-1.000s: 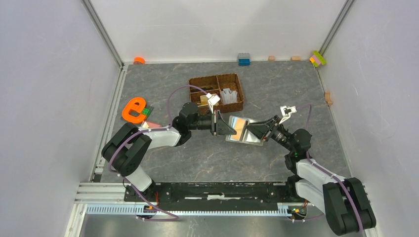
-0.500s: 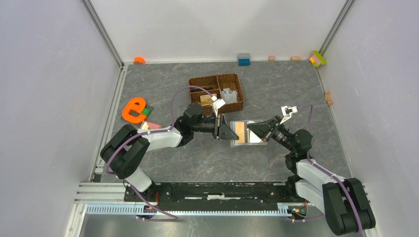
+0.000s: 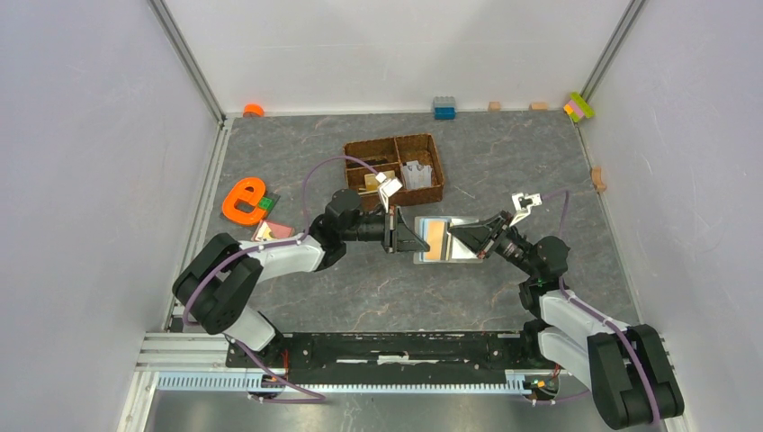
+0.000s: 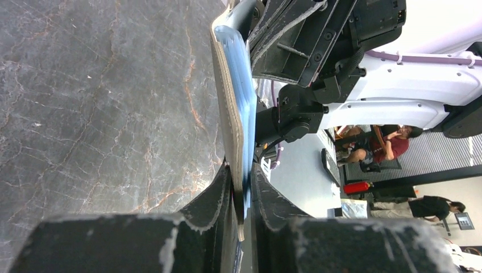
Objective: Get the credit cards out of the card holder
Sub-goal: Remove the credit card from the card holder.
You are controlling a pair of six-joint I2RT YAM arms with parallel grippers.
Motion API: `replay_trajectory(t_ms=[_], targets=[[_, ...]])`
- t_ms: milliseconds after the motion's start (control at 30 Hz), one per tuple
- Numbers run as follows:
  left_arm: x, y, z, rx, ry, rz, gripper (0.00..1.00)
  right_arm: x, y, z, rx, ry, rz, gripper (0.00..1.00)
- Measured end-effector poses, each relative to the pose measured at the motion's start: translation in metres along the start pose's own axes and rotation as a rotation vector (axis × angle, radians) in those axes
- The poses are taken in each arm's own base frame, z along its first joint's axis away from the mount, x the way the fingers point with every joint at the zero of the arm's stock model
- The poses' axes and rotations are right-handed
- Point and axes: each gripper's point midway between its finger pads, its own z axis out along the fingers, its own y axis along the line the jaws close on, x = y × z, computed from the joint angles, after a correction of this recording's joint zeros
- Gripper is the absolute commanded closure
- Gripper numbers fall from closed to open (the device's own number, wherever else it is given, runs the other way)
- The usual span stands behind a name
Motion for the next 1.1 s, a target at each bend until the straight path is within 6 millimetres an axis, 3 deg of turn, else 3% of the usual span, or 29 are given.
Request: replay_trajectory(t_ms=[533, 567, 633, 733, 1100], targets=[[-0.012, 0.003, -0.009, 0.010, -0.062, 0.020, 0.98, -0.006, -0.007, -0.003, 0.025, -0.019, 0.004, 1.00], [-0.013, 0.003, -0.009, 0.010, -0.063, 0.017, 0.98, -0.005, -0.007, -0.003, 0.027, -0.019, 0.005, 0.93], [-0.013, 0.002, -0.009, 0.013, -0.064, 0.015, 0.98, -0.005, -0.007, -0.004, 0.027, -0.019, 0.011, 0.69], [-0.015, 0.000, -0.009, 0.022, -0.072, 0.021, 0.98, -0.004, -0.002, -0.004, 0.001, -0.013, 0.013, 0.53], [-0.018, -0.014, -0.013, 0.090, -0.102, 0.025, 0.98, 0.000, 0.015, -0.003, -0.089, 0.011, 0.025, 0.45]])
